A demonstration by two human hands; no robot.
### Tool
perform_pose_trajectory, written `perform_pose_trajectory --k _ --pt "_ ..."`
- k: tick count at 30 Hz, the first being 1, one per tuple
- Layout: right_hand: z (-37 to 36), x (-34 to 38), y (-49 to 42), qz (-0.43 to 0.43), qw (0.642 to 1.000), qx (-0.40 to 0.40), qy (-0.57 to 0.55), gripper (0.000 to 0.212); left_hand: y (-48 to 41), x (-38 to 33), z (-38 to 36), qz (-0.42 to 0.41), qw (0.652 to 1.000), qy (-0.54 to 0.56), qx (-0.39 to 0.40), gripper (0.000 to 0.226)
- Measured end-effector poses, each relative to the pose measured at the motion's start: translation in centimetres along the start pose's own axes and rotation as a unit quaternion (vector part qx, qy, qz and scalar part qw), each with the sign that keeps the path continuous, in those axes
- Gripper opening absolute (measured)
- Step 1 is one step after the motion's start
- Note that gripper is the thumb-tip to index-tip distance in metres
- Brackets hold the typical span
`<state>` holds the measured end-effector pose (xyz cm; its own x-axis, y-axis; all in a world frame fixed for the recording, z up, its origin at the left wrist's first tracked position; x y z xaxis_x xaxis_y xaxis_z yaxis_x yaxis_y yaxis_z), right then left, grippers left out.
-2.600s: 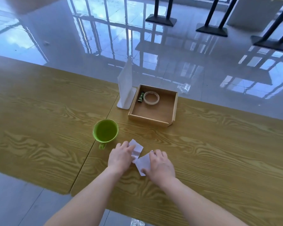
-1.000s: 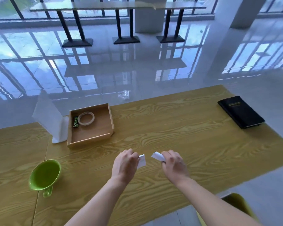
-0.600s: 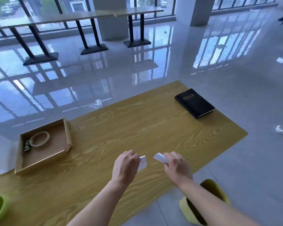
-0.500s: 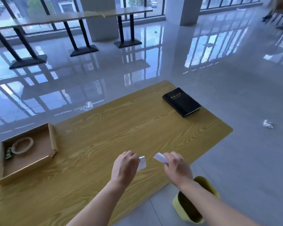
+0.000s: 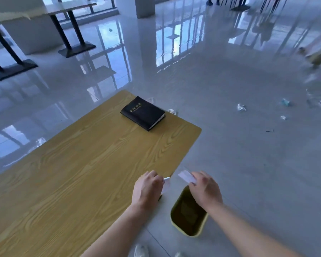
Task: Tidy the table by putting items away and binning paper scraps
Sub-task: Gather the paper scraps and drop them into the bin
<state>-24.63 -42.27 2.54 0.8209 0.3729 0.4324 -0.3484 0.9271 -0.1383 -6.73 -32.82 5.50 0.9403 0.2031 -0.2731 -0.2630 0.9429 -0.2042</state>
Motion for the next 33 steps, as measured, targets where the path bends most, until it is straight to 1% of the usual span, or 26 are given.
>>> perform_pose_trajectory --k 3,6,9,12,14,17,20,23,27,29,33 --pt "0.0 -1.7 0.1 -0.041 0.999 -0.015 0.011 0.019 -1.9 -1.2 -1.4 -0.031 0.999 0.026 0.011 0.027" --pt "-0.2 -3.4 0.5 -0.094 0.995 -0.013 0.028 0.018 -3.1 -2.3 -3.0 -0.073 0.995 0.059 0.024 0.02" --pt "-0.9 -5.4 1.5 -0.142 0.989 -0.012 0.029 0.017 -3.4 -3.2 -5.5 -0.119 0.988 0.061 0.072 0.015" --pt "-2.4 -7.8 2.5 -0.176 0.983 0.02 0.04 0.007 -2.8 -4.2 -8.1 -0.148 0.979 0.054 0.126 0.01" --pt "-4.0 -9.6 2.9 -0.202 0.978 0.04 0.031 0.002 -2.3 -5.1 -9.6 -0.176 0.97 0.033 0.165 0.003" --pt "-7.4 -12.5 3.2 -0.221 0.972 0.073 0.008 0.003 -1.0 -5.8 -13.4 -0.198 0.957 0.03 0.208 0.01" --pt "-11.8 -15.8 3.4 -0.237 0.964 0.117 -0.002 0.009 0.9 -5.9 -18.7 -0.187 0.953 0.02 0.237 0.009" --pt "-15.8 -18.8 3.4 -0.241 0.957 0.165 0.007 0.01 2.6 -6.1 -23.4 -0.151 0.953 0.041 0.259 0.003" --pt "-20.1 -22.1 3.0 -0.22 0.957 0.19 -0.006 0.011 3.7 -4.8 -29.5 -0.109 0.96 0.025 0.256 0.017" --pt "-21.9 -23.4 2.7 -0.214 0.956 0.202 -0.002 0.009 3.4 -4.4 -32.0 -0.087 0.96 0.012 0.266 0.017" --pt "-25.2 -25.3 2.1 -0.232 0.945 0.232 0.005 0.011 2.4 -3.8 -36.2 -0.086 0.948 -0.012 0.305 0.011"
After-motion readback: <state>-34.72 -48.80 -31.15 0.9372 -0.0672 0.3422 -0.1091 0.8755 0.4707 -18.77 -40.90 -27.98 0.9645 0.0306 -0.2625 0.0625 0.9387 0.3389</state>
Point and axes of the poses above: each hand's wrist, its own y-axis away from the middle knuckle, its own z-axis out of the back of the hand, x = y × z, the point moved 2 cm from there along -y, towards the middle knuckle, and after that the axes turned 11 degrees about -x, right-handed, at the moved point
